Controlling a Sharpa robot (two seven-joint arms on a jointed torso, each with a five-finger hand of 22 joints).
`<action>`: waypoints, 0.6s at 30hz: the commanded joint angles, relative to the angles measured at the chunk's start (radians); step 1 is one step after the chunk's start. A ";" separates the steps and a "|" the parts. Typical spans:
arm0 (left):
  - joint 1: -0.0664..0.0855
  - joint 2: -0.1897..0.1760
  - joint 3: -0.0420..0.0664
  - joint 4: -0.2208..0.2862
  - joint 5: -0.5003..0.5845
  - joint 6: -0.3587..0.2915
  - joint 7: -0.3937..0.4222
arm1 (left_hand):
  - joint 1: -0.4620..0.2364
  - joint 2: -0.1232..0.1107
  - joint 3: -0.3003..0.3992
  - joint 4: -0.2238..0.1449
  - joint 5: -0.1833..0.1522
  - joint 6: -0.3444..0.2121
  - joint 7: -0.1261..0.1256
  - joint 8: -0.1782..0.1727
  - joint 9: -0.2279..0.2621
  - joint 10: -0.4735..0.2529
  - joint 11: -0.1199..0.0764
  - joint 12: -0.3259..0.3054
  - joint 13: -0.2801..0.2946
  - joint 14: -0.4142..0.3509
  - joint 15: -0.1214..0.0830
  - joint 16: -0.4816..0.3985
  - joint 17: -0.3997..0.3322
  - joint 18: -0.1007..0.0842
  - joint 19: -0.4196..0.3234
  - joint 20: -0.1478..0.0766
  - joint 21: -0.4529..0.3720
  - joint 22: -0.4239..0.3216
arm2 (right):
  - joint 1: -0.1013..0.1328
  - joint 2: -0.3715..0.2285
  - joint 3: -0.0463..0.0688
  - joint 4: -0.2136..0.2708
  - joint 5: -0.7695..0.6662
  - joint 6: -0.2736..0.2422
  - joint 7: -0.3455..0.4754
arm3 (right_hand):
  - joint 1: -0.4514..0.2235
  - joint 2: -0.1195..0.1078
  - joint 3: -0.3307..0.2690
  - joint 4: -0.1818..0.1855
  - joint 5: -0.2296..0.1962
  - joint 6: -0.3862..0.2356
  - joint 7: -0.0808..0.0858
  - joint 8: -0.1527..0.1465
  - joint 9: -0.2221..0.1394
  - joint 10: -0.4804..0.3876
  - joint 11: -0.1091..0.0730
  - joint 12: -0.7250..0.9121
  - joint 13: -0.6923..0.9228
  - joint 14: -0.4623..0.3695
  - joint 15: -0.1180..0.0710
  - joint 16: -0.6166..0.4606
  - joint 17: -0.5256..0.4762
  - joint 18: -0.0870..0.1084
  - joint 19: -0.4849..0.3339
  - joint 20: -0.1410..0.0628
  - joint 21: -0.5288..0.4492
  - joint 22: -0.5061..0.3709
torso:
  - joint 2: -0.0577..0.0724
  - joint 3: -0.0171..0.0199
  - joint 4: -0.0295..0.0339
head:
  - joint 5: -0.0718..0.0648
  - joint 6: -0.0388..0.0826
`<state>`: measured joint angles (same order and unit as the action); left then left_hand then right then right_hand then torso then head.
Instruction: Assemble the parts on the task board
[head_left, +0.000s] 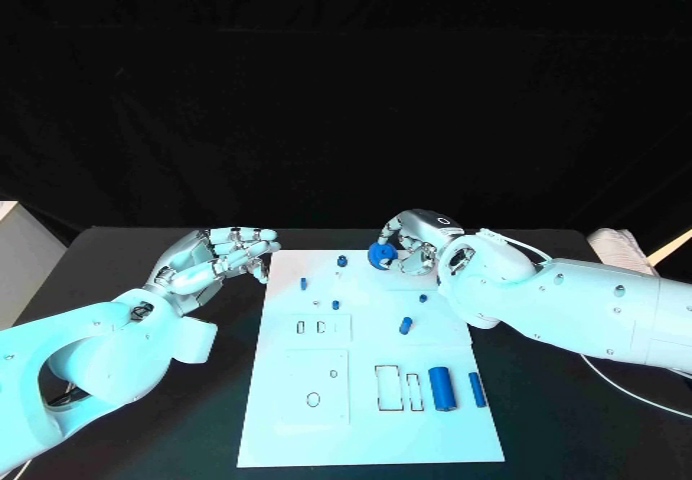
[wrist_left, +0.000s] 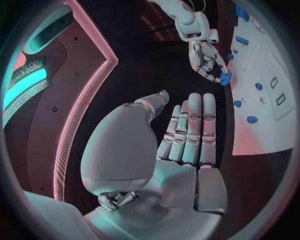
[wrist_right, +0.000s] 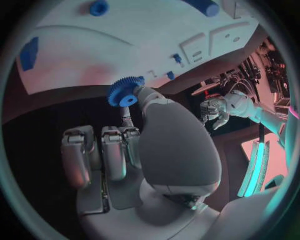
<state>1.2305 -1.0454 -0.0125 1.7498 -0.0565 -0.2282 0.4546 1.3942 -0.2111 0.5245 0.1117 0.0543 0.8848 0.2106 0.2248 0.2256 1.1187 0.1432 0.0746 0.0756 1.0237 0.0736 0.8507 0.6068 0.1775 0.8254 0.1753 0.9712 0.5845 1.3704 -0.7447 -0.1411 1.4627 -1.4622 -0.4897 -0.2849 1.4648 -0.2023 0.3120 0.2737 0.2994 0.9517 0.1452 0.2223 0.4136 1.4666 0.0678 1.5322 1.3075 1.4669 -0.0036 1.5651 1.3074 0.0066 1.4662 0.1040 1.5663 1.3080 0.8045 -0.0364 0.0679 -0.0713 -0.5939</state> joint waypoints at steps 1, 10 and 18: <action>0.001 0.004 0.001 0.001 -0.004 0.020 0.004 | 0.001 0.007 0.005 0.002 -0.003 -0.009 0.001 -0.007 0.001 -0.007 0.002 -0.005 0.001 -0.007 0.001 0.007 -0.001 0.005 -0.007 -0.001 0.004 0.001 | 0.001 0.021 0.001 0.036 -0.096 -0.068 0.003 | -0.003 -0.003 0.006 0.000 -0.007 0.009 -0.005 0.003 0.001 0.072 -0.009 0.004 0.229 0.104 -0.007 0.006 0.263 -0.007 0.105 -0.009 0.005 0.263 | 0.001 -0.0010 0.0019 | 0.000 0.001; 0.001 0.007 0.001 0.003 -0.004 0.022 0.003 | 0.000 0.008 0.007 0.001 -0.003 -0.009 0.001 -0.006 0.002 -0.007 0.002 -0.005 0.001 -0.008 0.001 0.007 -0.002 0.005 -0.009 0.000 0.007 0.003 | -0.016 0.107 0.000 0.033 -0.133 -0.056 -0.001 | -0.009 -0.009 0.017 -0.002 -0.022 0.011 -0.005 0.000 -0.001 0.071 -0.009 0.004 0.229 0.104 -0.008 0.006 0.263 -0.007 0.105 -0.010 0.005 0.263 | 0.002 -0.0020 0.0025 | 0.003 0.002; 0.001 0.008 0.001 0.003 -0.004 0.021 0.002 | 0.000 0.008 0.007 0.001 -0.003 -0.009 0.001 -0.006 0.002 -0.007 0.002 -0.005 0.001 -0.008 0.001 0.007 -0.002 0.005 -0.009 0.000 0.007 0.003 | -0.034 0.169 -0.003 -0.020 -0.139 -0.034 -0.002 | -0.010 -0.010 0.020 -0.003 -0.026 0.011 -0.005 -0.001 -0.002 0.071 -0.009 0.003 0.229 0.104 -0.008 0.006 0.263 -0.007 0.105 -0.010 0.005 0.263 | 0.003 -0.0016 0.0016 | 0.005 0.000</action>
<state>1.2305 -1.0403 -0.0125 1.7507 -0.0569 -0.2258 0.4523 1.3942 -0.2111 0.5245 0.1117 0.0543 0.8848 0.2106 0.2248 0.2264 1.1187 0.1432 0.0746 0.0754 1.0237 0.0737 0.8547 0.6058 0.1774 0.8254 0.1753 0.9711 0.5863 1.3381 -0.5821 -0.1439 1.4507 -1.5705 -0.5348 -0.2864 1.4583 -0.2088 0.3262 0.2718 0.2762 0.9546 0.1425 0.2220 0.4095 1.4666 0.0679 1.5321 1.3073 1.4669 -0.0036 1.5650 1.3081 0.0066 1.4662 0.1039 1.5663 1.3078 0.8071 -0.0387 0.0698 -0.0667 -0.5934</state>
